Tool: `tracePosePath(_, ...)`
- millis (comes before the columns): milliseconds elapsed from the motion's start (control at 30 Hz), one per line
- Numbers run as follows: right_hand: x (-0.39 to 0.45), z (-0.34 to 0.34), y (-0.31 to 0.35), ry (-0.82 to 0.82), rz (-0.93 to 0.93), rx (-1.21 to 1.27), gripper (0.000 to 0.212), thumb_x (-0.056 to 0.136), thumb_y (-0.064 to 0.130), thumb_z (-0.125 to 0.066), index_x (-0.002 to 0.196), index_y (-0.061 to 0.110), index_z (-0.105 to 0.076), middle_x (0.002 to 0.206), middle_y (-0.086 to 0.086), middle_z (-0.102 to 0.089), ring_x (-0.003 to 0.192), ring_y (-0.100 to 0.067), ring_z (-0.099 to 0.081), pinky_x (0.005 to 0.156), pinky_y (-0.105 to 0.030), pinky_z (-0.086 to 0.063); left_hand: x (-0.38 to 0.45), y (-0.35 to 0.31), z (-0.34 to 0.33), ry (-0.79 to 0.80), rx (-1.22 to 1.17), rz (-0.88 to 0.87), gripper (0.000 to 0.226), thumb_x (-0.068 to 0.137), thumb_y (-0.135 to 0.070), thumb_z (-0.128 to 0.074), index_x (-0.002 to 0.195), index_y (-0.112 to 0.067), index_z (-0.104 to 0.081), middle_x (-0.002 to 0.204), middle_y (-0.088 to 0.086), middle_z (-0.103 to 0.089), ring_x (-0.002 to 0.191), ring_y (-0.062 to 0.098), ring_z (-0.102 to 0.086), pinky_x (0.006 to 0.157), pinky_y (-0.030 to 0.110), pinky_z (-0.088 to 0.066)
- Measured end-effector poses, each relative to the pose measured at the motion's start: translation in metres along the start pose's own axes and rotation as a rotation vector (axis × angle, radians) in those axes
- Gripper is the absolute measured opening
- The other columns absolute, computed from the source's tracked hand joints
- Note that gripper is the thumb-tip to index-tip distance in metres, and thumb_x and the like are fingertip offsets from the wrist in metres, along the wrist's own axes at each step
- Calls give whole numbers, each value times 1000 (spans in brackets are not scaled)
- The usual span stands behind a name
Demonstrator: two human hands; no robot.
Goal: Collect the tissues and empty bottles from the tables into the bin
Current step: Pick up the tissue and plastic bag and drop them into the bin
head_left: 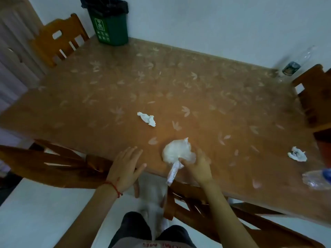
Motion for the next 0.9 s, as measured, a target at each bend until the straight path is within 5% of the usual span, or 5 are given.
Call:
tracePosePath(100, 16, -9, -3, 28, -51, 25, 68, 73, 35, -74, 128, 13, -40, 126, -10, -50, 114, -27, -50, 89, -34, -42, 12, 6, -1, 11, -9, -5, 75, 82, -62, -23, 139, -15, -33, 149, 9, -30, 139, 25, -21, 113, 37, -17)
tracePosePath(333, 43, -31, -7, 1, -156, 82, 76, 68, 32, -79, 130, 14, -39, 126, -9, -51, 109, -23, -52, 87, -38, -49, 42, 18, 2, 27, 5, -44, 88, 71, -63, -5, 139, -16, -34, 149, 8, -30, 139, 24, -22, 113, 37, -17)
tracePosePath(500, 60, -39, -4, -54, -219, 92, 68, 69, 32, -78, 125, 13, -44, 114, -4, -56, 96, -19, -54, 77, -30, -45, 56, 30, -2, 83, 30, -32, 70, 85, -59, -21, 141, -18, -30, 151, 5, -26, 140, 21, -18, 113, 34, -15)
tracePosePath(600, 66, -43, -5, -96, -259, 122, 58, 71, 27, -77, 117, 9, -48, 104, -6, -59, 91, -22, -57, 75, -34, -48, 61, 36, -3, 73, 20, -31, 88, 70, -63, -5, 139, -17, -35, 148, 7, -31, 138, 22, -22, 112, 35, -17)
tracePosePath(900, 72, -39, 5, -178, -264, 199, 51, 74, 17, -74, 119, 7, -52, 98, 1, -56, 94, -20, -56, 85, -36, -47, 73, 45, -4, 103, 5, -38, 92, 67, -64, -1, 141, -18, -31, 150, 6, -28, 139, 21, -21, 112, 33, -17)
Point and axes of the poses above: each hand's wrist, its own x-axis towards the middle knuckle, its own z-axis out of the back of the hand, y = z × x, the point moved 6 cm from there along x, towards the middle knuckle
